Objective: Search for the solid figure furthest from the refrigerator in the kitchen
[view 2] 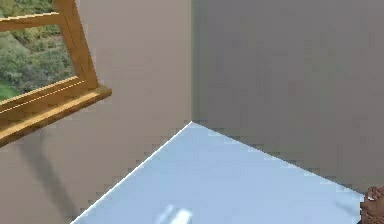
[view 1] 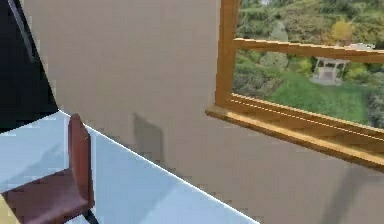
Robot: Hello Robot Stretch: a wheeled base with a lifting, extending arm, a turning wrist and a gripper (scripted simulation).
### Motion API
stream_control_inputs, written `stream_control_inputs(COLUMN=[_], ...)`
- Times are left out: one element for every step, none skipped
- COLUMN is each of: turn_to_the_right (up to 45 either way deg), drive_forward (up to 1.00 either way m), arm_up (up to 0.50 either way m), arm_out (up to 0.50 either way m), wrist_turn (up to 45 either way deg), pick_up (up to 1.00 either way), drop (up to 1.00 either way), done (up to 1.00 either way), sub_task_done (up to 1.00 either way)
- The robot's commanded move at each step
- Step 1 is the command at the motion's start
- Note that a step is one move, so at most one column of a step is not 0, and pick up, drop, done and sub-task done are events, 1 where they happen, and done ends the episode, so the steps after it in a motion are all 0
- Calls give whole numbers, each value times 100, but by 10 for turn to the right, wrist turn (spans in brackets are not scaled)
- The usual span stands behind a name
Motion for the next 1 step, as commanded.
stream_control_inputs(turn_to_the_right=[0], drive_forward=[10], arm_up=[0], arm_out=[0], wrist_turn=[0], pick_up=[0], drop=[0], done=[0], sub_task_done=[0])
